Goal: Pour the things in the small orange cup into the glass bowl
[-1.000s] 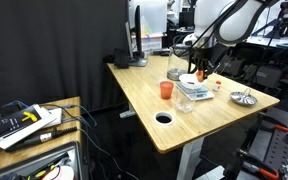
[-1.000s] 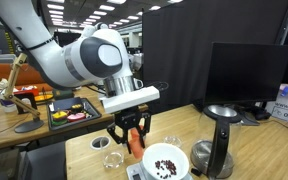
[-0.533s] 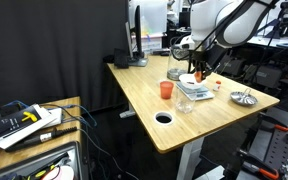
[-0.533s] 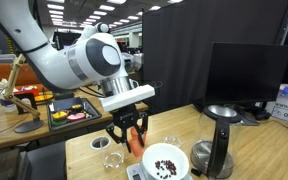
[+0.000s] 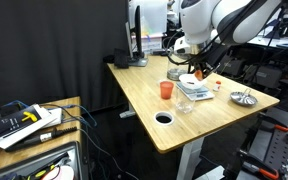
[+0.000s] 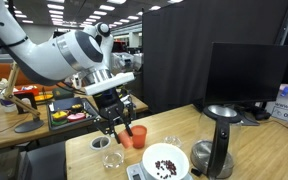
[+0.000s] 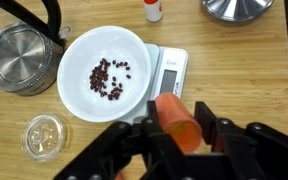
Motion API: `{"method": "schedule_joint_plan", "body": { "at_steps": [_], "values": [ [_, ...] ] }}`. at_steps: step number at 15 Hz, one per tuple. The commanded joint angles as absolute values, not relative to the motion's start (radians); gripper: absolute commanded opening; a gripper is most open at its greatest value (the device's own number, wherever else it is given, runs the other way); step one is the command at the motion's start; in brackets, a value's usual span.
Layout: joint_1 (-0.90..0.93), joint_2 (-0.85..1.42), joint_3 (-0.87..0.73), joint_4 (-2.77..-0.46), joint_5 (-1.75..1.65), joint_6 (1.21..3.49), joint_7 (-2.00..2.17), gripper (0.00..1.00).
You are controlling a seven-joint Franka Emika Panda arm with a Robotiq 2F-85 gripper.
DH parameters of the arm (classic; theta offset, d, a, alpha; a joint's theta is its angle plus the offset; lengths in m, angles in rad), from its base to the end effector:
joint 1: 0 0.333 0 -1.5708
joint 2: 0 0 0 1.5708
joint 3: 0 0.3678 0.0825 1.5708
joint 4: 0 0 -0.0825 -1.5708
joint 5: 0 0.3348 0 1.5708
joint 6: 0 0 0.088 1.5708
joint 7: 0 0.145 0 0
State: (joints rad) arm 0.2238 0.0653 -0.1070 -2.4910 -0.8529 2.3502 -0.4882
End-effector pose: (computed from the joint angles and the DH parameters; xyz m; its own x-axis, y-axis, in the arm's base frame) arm 0.4290 0.0190 0.3094 0.3002 0.8132 -0.4985 0.9519 -0.2216 0.2118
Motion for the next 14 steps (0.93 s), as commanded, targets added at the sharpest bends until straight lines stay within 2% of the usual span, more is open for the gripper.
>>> {"method": "schedule_joint_plan", "body": {
  "at_steps": [1,11,12,14],
  "values": [
    [0.160,0.060,-0.027,-2.491,-0.855,2.331,-0.485,0.42],
    [0.149,0.058,-0.019,-2.491,-0.855,2.320,-0.485,0.42],
    [0.149,0.058,-0.019,-2.491,-0.855,2.320,-0.485,0.17],
    [0.147,0.060,-0.002,-2.485,-0.870,2.289,-0.476,0.17]
  ]
}}
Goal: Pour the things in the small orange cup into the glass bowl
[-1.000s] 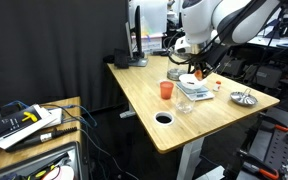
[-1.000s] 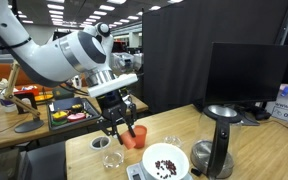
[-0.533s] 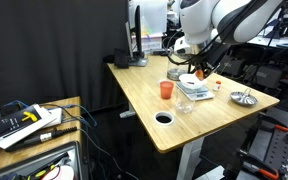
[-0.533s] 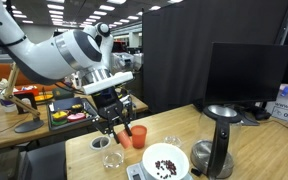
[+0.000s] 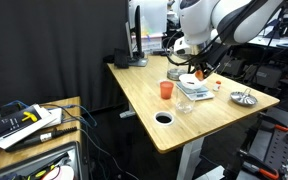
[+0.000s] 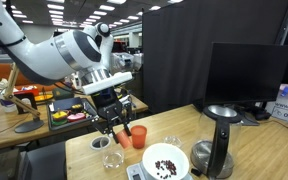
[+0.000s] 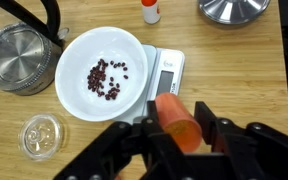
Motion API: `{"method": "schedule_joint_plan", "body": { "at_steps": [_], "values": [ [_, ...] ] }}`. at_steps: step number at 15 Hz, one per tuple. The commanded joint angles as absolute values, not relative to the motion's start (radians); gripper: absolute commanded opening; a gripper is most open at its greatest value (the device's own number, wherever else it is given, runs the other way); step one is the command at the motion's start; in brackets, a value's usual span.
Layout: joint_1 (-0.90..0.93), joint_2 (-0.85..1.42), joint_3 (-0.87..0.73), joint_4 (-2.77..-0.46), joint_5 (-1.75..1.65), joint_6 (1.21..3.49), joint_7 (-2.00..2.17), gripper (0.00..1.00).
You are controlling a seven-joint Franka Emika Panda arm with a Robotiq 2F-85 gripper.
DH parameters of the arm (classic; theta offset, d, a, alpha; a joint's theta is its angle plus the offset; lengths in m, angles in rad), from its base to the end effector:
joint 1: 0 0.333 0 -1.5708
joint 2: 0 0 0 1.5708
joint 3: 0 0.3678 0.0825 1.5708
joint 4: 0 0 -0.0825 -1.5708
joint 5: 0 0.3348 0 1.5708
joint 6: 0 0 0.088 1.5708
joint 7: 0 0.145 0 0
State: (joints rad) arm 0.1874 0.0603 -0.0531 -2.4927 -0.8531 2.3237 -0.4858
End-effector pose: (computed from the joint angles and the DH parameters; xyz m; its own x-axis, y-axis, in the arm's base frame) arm 0.4255 0.0228 0.3101 0.2909 0.8072 -0.5136 0.9552 -0.2144 0.2042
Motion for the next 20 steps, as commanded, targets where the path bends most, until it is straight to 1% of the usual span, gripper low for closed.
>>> {"method": "schedule_joint_plan", "body": {
  "at_steps": [1,5,10,20],
  "values": [
    [0.151,0.057,0.011,-2.481,-0.887,2.254,-0.471,0.17],
    [0.172,0.071,0.072,-2.465,-0.929,2.110,-0.483,0.17],
    [0.196,0.097,0.152,-2.445,-0.955,2.053,-0.492,0.17],
    [0.253,0.289,0.231,-2.305,-1.060,1.852,-0.509,0.17]
  ]
}}
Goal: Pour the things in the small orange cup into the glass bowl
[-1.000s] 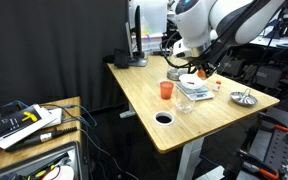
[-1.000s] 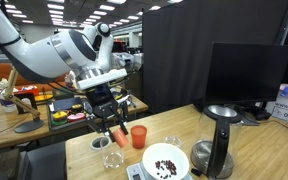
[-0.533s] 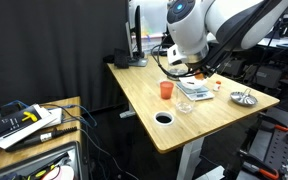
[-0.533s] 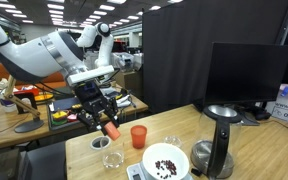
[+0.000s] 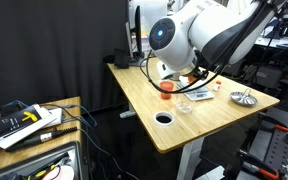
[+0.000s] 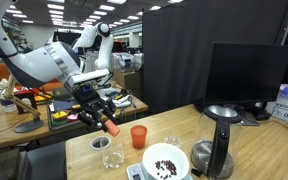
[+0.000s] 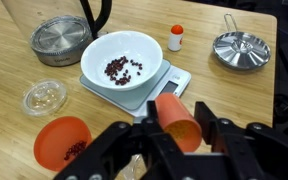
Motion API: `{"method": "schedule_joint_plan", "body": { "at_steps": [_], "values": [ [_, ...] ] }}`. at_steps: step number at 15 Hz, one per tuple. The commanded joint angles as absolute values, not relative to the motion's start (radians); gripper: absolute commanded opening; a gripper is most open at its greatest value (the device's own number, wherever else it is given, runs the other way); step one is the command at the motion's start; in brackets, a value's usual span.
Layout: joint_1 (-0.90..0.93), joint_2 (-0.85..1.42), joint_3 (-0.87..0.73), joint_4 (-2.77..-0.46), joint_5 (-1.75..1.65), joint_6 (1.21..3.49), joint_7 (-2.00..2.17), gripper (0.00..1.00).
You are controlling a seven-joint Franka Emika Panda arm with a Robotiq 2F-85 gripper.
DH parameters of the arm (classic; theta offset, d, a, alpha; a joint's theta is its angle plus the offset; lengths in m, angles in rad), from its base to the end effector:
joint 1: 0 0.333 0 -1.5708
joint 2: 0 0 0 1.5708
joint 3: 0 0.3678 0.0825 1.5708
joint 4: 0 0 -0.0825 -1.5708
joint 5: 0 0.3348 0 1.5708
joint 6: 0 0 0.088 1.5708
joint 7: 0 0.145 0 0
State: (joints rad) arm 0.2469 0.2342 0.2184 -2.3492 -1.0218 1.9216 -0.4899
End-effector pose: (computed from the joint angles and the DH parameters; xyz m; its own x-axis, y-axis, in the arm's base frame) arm 0.4303 0.1145 0.2875 -0.0294 0.5939 -0.8040 0.9903 0.1265 0.0573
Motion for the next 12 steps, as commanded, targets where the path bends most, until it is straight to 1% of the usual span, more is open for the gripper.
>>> {"method": "schedule_joint_plan", "body": {
  "at_steps": [1,6,12],
  "values": [
    [0.253,0.308,0.232,-2.296,-1.070,1.842,-0.511,0.17],
    [0.247,0.384,0.231,-2.256,-1.098,1.808,-0.509,0.17],
    [0.267,0.458,0.232,-2.206,-1.162,1.699,-0.497,0.17]
  ]
}}
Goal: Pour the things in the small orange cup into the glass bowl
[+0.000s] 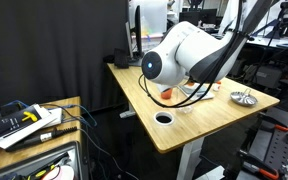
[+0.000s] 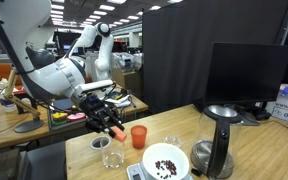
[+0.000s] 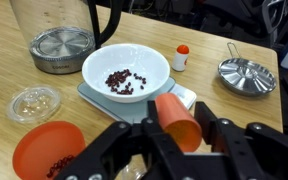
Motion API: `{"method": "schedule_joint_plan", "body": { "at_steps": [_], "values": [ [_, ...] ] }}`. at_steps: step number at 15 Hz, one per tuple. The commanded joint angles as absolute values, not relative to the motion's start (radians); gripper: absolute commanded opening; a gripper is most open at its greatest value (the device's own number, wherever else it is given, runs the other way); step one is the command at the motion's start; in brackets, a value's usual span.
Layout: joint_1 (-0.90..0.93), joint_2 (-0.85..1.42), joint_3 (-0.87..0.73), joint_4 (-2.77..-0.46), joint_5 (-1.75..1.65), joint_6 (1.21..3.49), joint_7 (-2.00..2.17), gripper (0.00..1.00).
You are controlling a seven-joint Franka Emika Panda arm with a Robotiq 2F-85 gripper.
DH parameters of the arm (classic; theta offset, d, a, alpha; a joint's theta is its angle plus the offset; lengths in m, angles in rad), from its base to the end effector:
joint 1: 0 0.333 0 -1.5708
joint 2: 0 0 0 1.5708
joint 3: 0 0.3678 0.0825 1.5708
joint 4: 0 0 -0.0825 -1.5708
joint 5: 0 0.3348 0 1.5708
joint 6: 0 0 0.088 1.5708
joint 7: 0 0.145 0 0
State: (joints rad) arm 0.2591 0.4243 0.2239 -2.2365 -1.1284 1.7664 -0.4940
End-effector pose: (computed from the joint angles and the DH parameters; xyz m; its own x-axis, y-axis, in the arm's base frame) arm 0.4593 0.1119 0.2436 -0.1139 0.4362 -0.8926 0.9849 0.1674 -0.0439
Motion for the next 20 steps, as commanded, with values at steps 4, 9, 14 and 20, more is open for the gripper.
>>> {"method": "schedule_joint_plan", "body": {
  "at_steps": [4,9,14,20],
  "values": [
    [0.273,0.505,0.237,-2.185,-1.176,1.654,-0.502,0.17],
    [0.289,0.548,0.243,-2.166,-1.207,1.606,-0.501,0.17],
    [0.315,0.575,0.258,-2.147,-1.233,1.544,-0.498,0.17],
    [0.327,0.603,0.265,-2.131,-1.226,1.429,-0.497,0.17]
  ]
}}
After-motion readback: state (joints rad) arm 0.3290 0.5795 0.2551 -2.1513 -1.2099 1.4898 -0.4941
